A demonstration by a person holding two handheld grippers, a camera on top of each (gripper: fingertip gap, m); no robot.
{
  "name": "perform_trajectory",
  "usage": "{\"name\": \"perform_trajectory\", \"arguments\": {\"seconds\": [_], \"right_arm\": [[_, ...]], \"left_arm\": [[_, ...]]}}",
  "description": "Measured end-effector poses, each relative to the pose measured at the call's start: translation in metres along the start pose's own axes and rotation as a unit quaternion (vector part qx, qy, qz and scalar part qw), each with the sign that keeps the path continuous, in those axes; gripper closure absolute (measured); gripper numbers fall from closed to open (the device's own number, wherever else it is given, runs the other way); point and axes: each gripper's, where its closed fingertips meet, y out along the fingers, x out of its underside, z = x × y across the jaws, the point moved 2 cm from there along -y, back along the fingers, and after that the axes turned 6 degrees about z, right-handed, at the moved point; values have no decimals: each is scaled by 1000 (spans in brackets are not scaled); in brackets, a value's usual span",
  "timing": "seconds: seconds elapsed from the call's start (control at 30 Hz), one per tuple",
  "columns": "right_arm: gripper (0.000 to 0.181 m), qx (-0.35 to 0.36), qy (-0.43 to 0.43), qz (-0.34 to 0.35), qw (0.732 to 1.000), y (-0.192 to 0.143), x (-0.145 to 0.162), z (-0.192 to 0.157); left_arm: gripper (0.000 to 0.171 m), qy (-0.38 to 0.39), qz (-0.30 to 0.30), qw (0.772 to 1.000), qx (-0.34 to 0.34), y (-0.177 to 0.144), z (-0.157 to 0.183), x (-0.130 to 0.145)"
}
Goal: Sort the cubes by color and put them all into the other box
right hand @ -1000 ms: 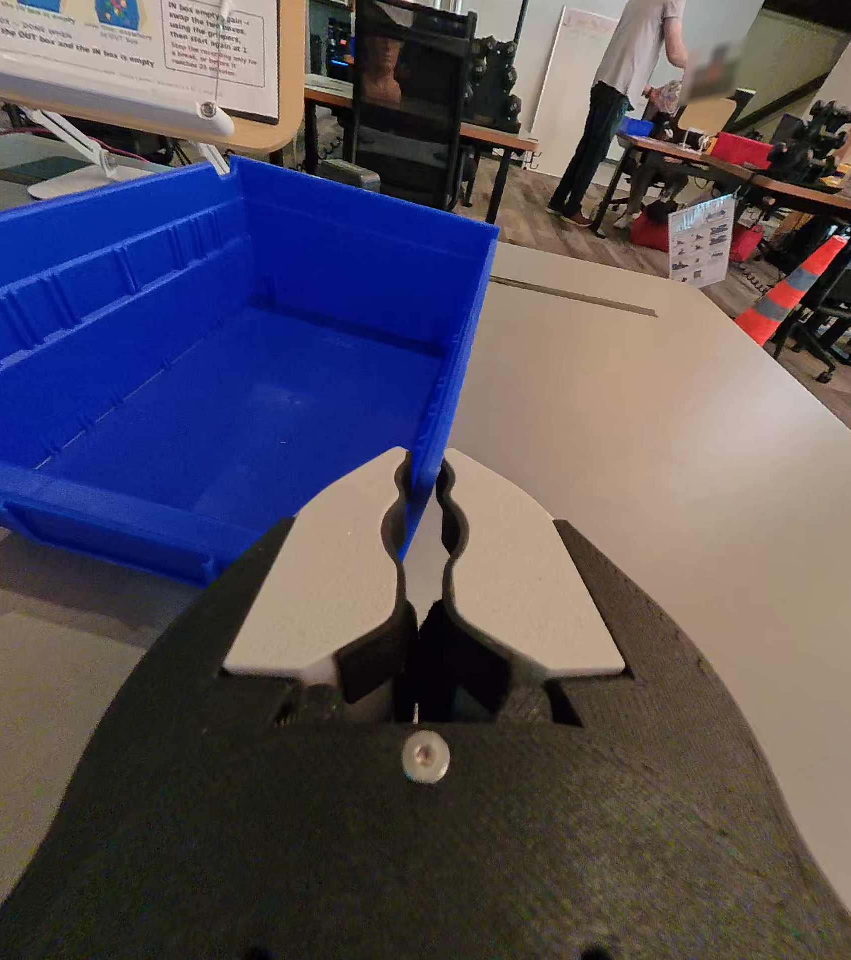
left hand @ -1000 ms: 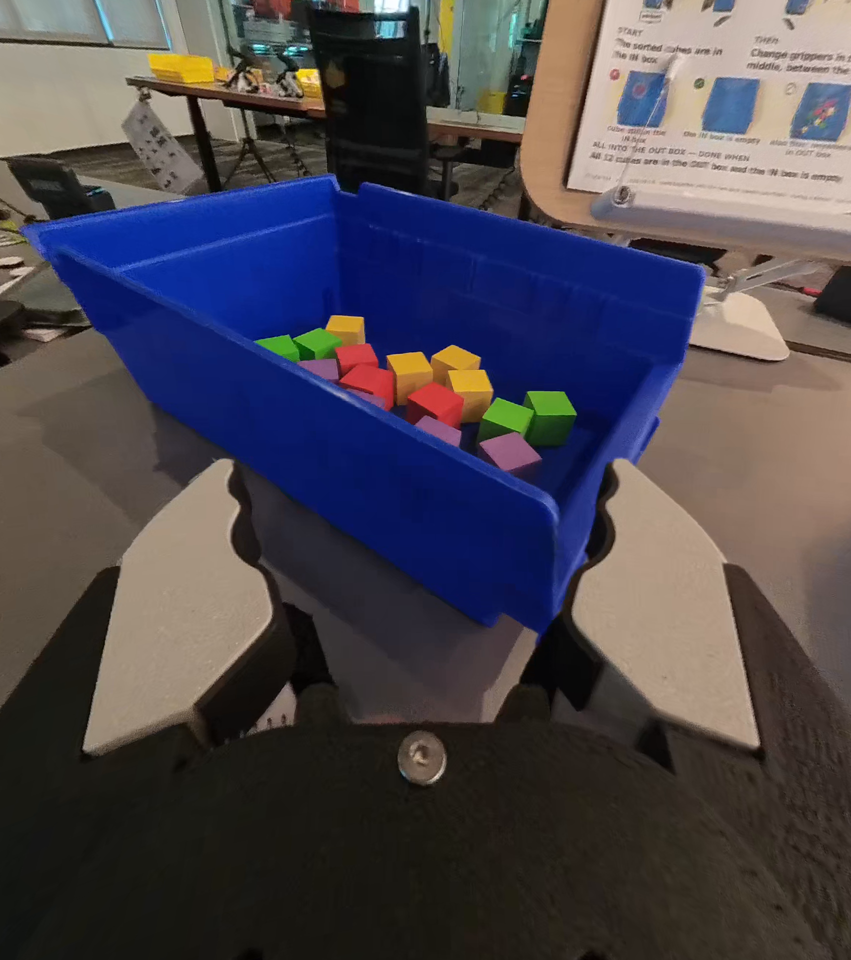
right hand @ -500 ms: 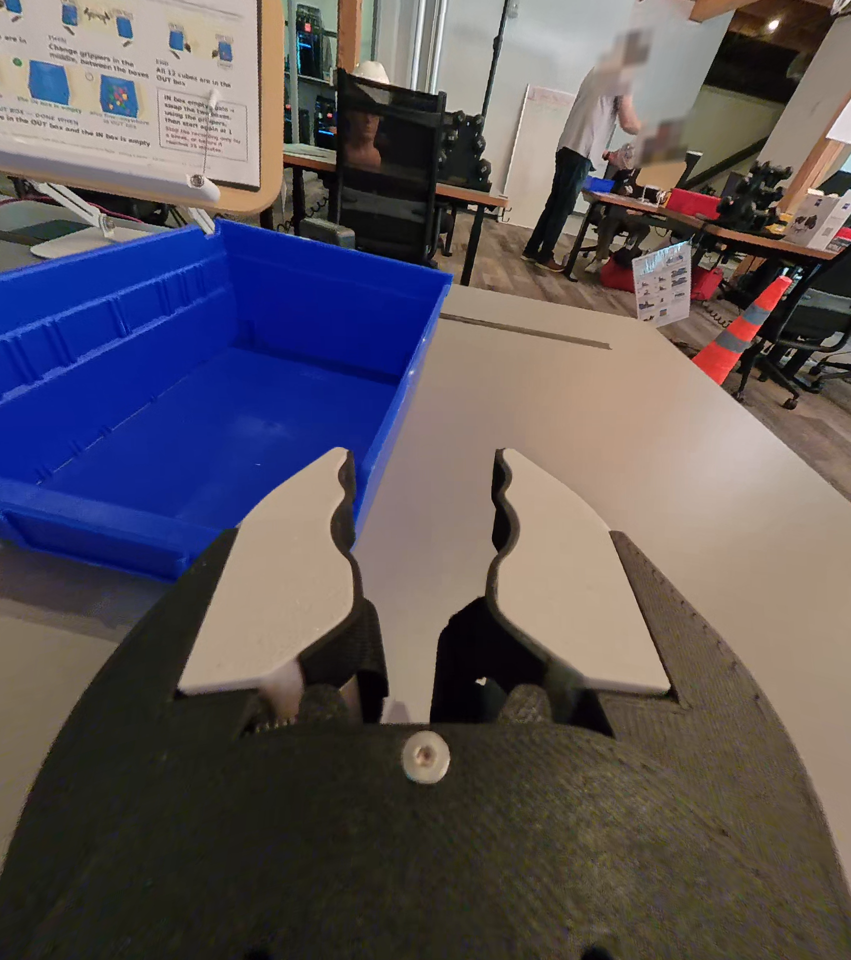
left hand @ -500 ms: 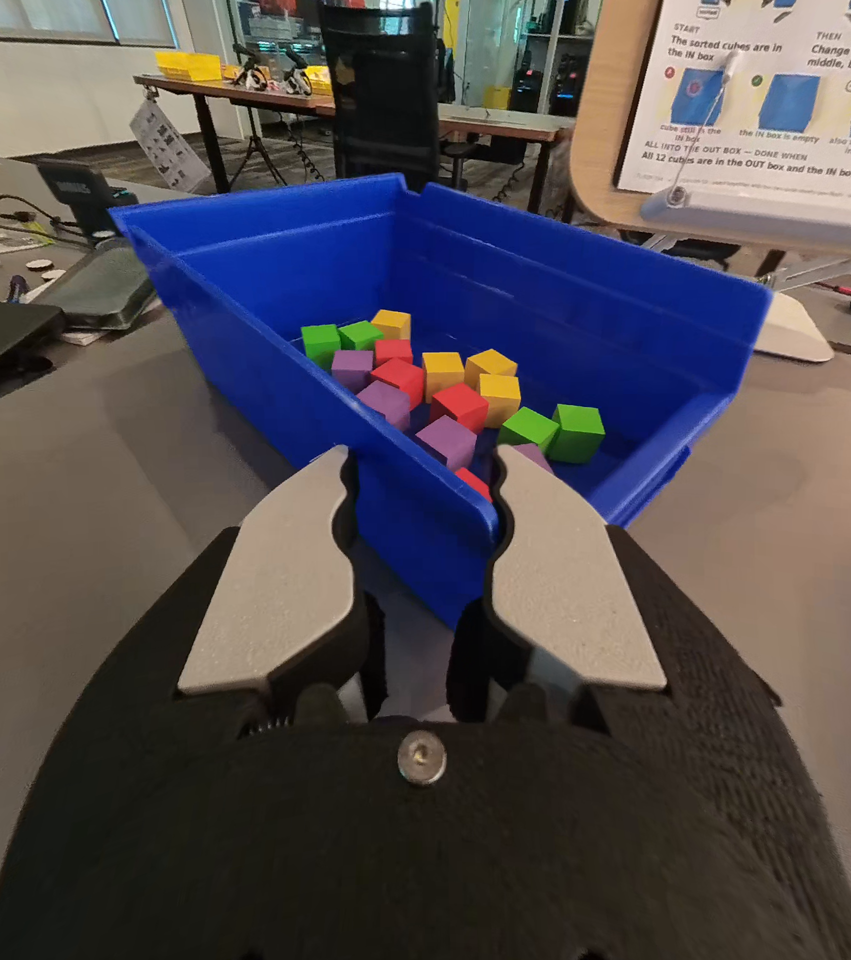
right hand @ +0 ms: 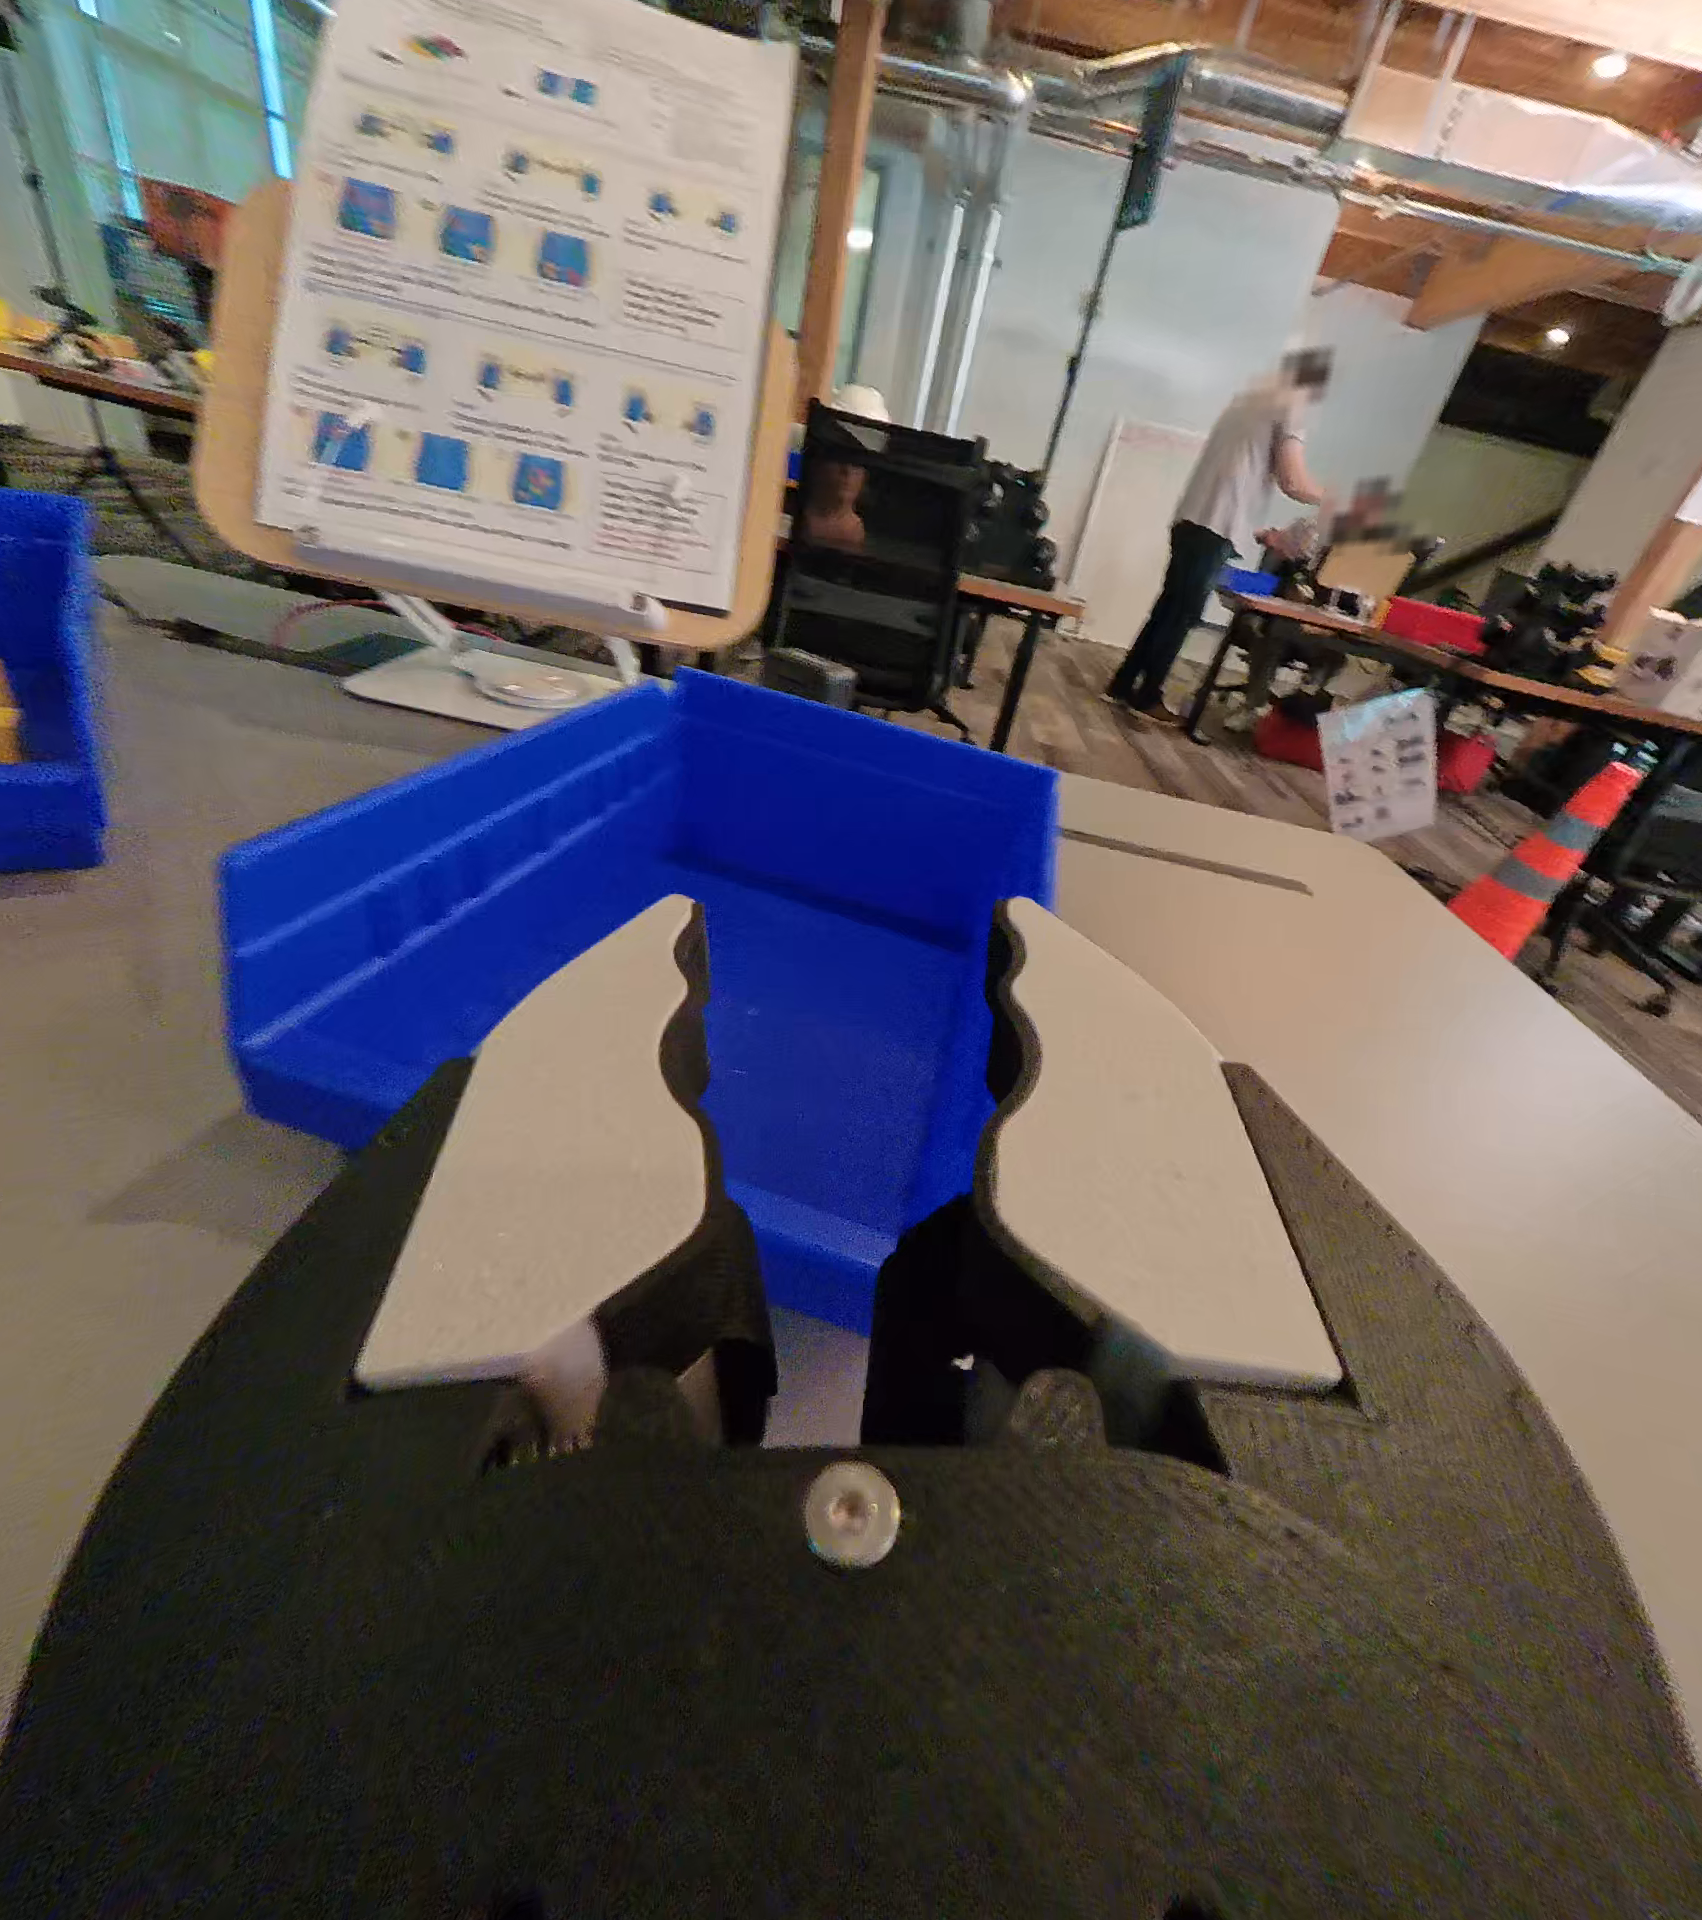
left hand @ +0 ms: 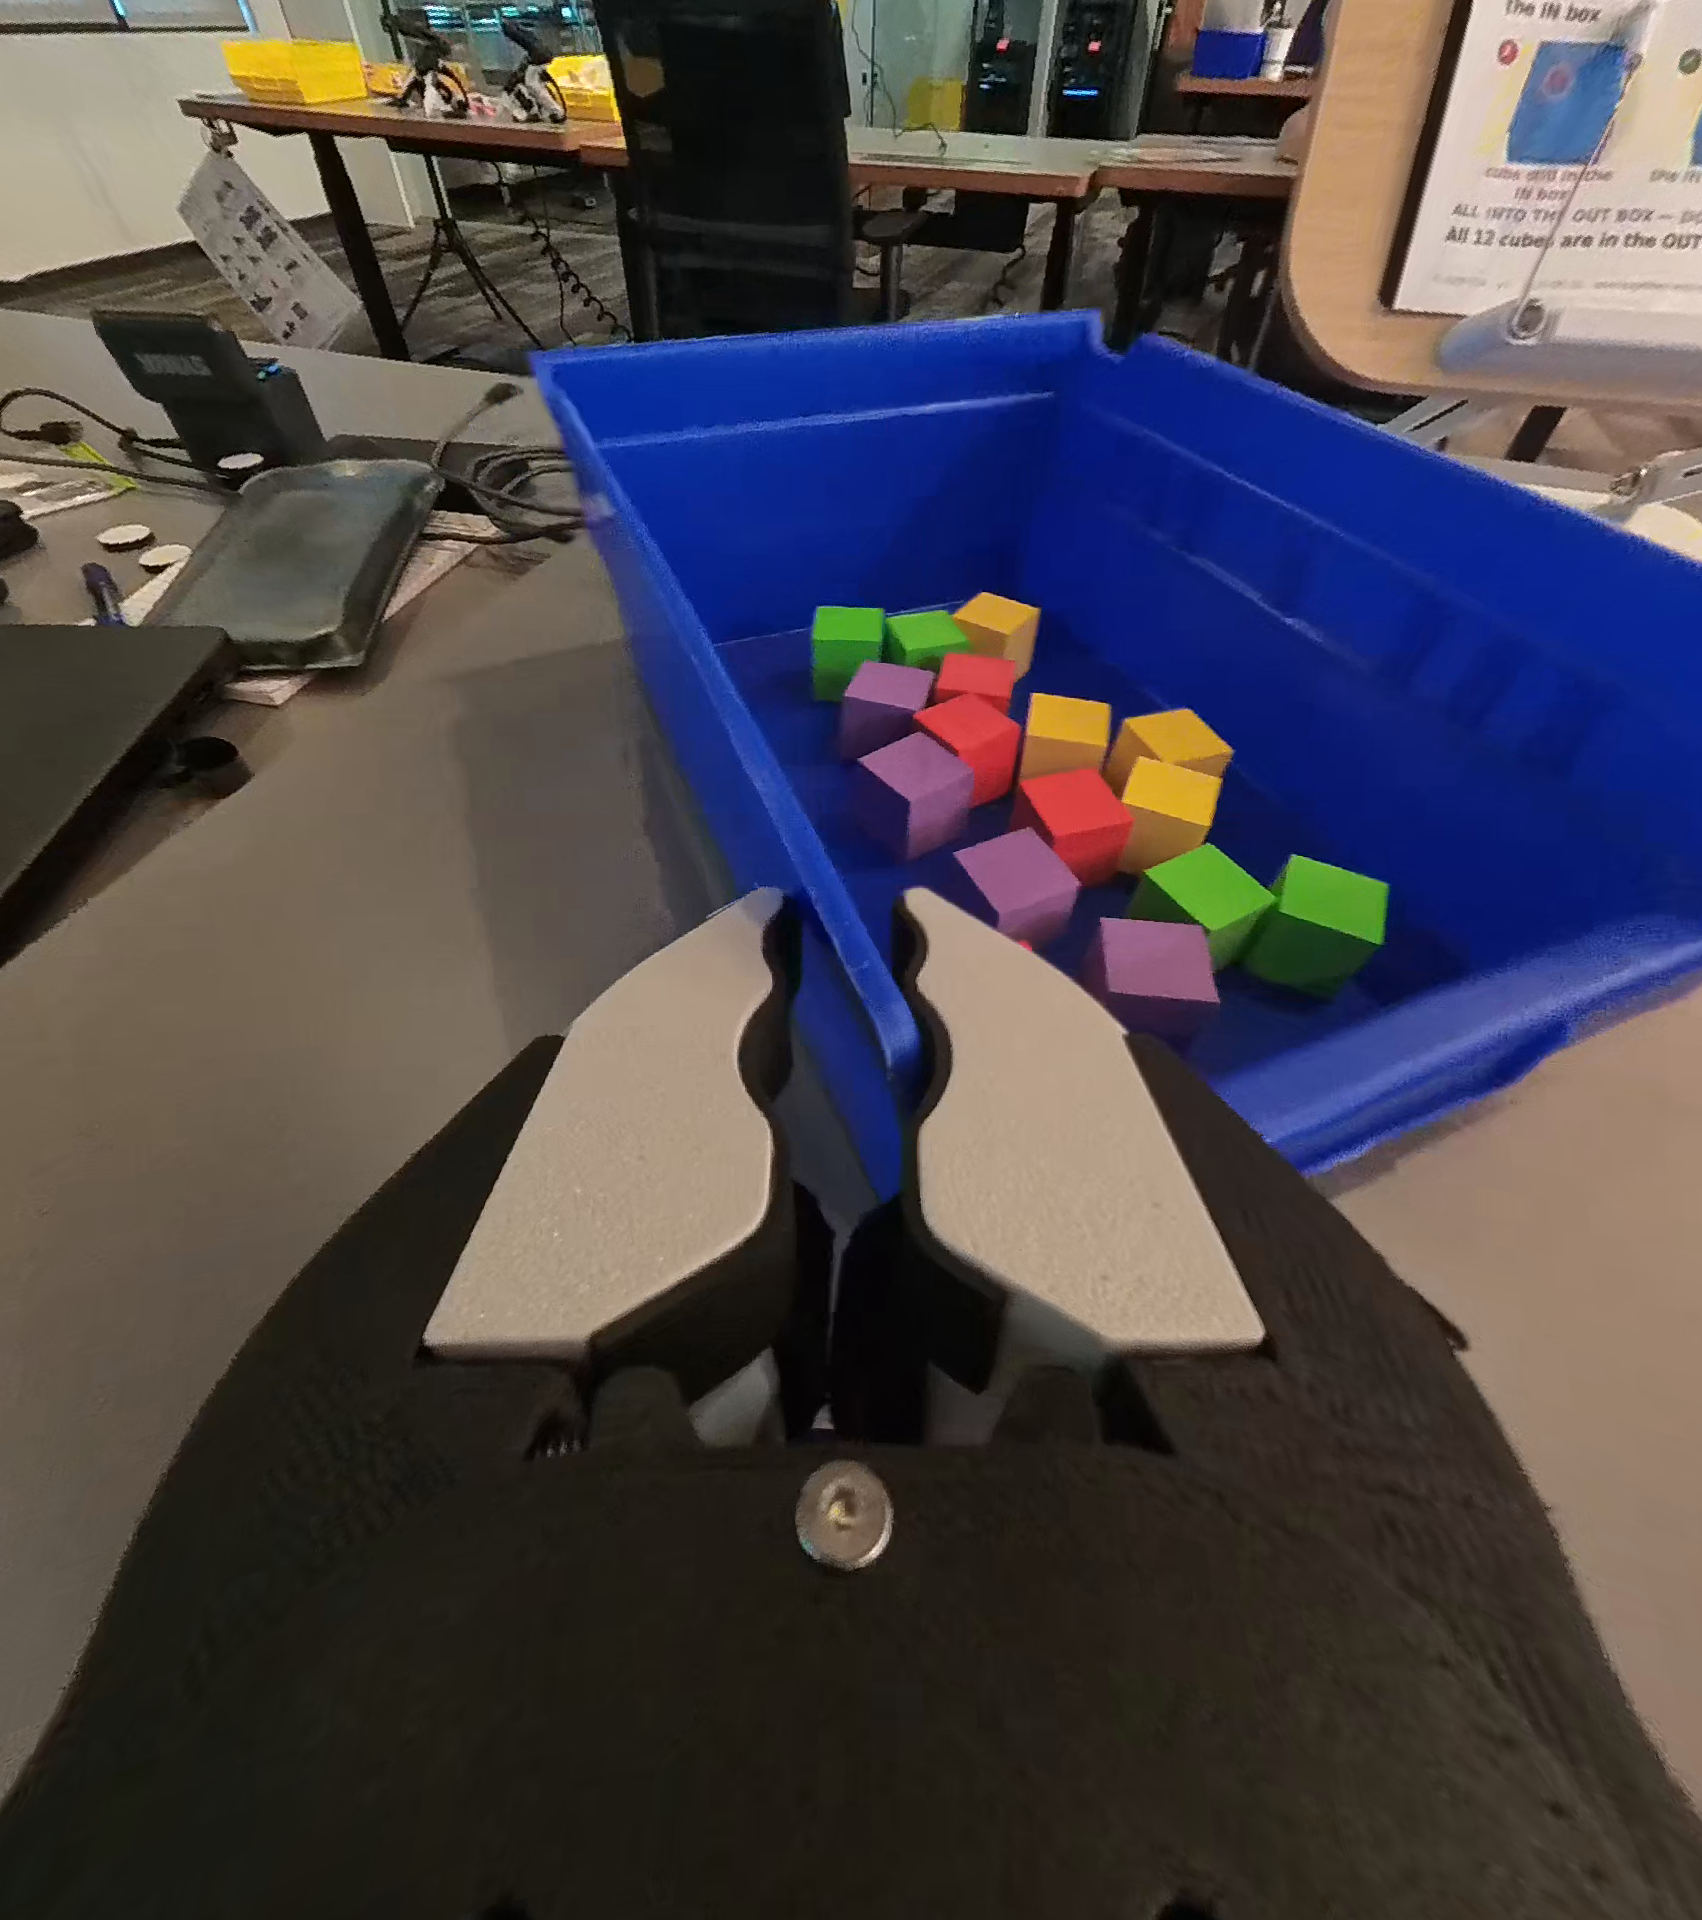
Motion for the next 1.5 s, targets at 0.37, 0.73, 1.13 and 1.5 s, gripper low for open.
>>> {"name": "perform_trajectory", "arguments": {"seconds": [0.37, 0.73, 1.13, 1.5], "right_arm": [[126, -8, 12, -23, 1000, 4, 11, -7], [126, -2, 16, -40, 999, 0, 23, 3], [124, 48, 9, -97, 994, 5, 49, 9], [177, 55, 79, -197, 976, 37, 102, 40]], "left_arm": [[165, 19, -19, 993, 119, 1, -11, 1], [165, 30, -35, 976, 213, -6, -32, 2], [166, 20, -33, 981, 188, 2, -53, 0], [165, 29, -32, 990, 135, 4, -38, 0]]}}
